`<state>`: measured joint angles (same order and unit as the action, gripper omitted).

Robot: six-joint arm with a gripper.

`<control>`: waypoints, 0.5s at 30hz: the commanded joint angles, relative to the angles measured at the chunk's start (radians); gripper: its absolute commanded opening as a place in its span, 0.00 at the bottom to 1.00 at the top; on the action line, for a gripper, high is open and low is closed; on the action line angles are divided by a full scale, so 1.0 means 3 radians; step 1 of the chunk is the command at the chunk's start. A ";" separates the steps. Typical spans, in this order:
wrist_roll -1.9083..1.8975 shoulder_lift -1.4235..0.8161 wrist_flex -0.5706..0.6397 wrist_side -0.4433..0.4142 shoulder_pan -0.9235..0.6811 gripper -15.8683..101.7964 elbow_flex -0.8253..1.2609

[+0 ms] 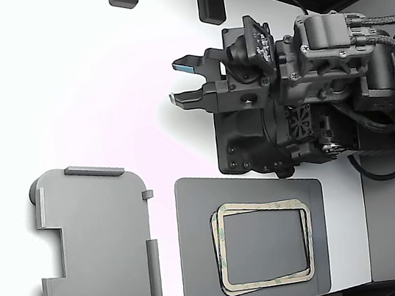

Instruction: Grab top frame and put it into gray box.

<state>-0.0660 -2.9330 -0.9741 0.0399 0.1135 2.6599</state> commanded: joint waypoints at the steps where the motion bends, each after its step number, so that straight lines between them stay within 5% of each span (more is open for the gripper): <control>1: -0.0087 -0.0072 0.0026 -0.0133 0.0031 0.96 -0.0072; 15: -0.0072 0.0036 0.0015 -0.0118 0.0031 0.98 -0.0271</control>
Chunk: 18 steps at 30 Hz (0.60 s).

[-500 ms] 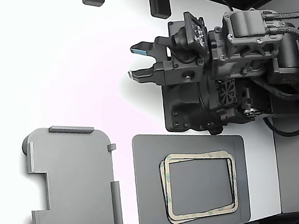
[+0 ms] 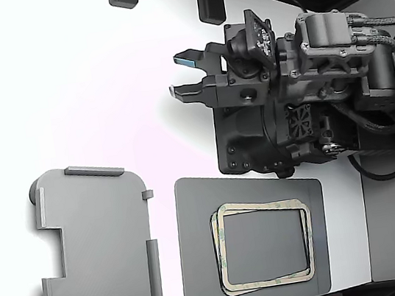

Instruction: Grab top frame and put it into gray box.

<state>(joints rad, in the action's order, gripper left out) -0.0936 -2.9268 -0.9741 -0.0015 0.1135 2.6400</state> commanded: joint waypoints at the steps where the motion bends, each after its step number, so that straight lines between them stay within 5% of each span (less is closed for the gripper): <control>1: 0.0036 0.0092 -0.0005 0.0036 0.0020 0.98 -0.0307; 6: 0.0414 0.0266 -0.0087 0.0066 -0.0210 0.98 -0.0649; 13: 0.3109 0.0926 -0.0874 0.0481 -0.0542 0.98 -0.1503; 18: 0.3416 0.1289 -0.1156 0.0501 -0.0915 0.92 -0.1989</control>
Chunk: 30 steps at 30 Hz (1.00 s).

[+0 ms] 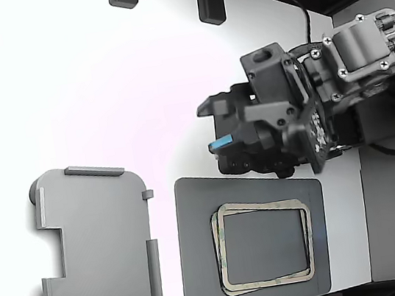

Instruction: Grab top frame and put it into gray box.

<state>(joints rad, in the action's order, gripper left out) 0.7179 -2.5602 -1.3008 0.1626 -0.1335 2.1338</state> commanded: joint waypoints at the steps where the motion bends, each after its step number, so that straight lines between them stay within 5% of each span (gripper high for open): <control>1: 0.0833 0.0128 -0.0092 0.0005 -0.0143 0.88 -0.0363; 7: 0.1600 0.0583 -0.0440 0.0240 -0.0562 0.96 -0.0670; 13: 0.2649 0.1181 -0.1166 -0.0215 -0.1248 0.98 -0.1386; 18: 0.3088 0.1207 -0.1181 -0.0762 -0.2025 0.95 -0.1381; 30: 0.3027 0.1355 -0.1181 -0.1043 -0.3252 0.98 -0.0828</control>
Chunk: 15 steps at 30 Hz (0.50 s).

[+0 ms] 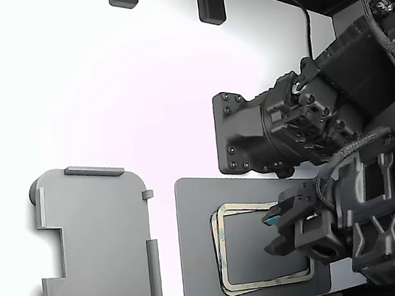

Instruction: Grab top frame and put it into gray box.

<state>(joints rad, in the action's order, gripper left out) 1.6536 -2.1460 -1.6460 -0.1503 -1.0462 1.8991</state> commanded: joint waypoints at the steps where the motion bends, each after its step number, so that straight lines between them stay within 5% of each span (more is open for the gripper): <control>1: -0.0153 0.0010 -0.0031 0.0031 -0.0291 0.97 -0.0046; 12: -0.0879 0.0701 -0.0031 0.0179 -0.1222 0.88 -0.0353; 15: -0.0961 0.0966 -0.0031 0.0281 -0.1345 0.93 -0.0491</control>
<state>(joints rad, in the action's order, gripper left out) 1.3729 -1.8883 -1.6460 -0.0798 -1.4465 1.7978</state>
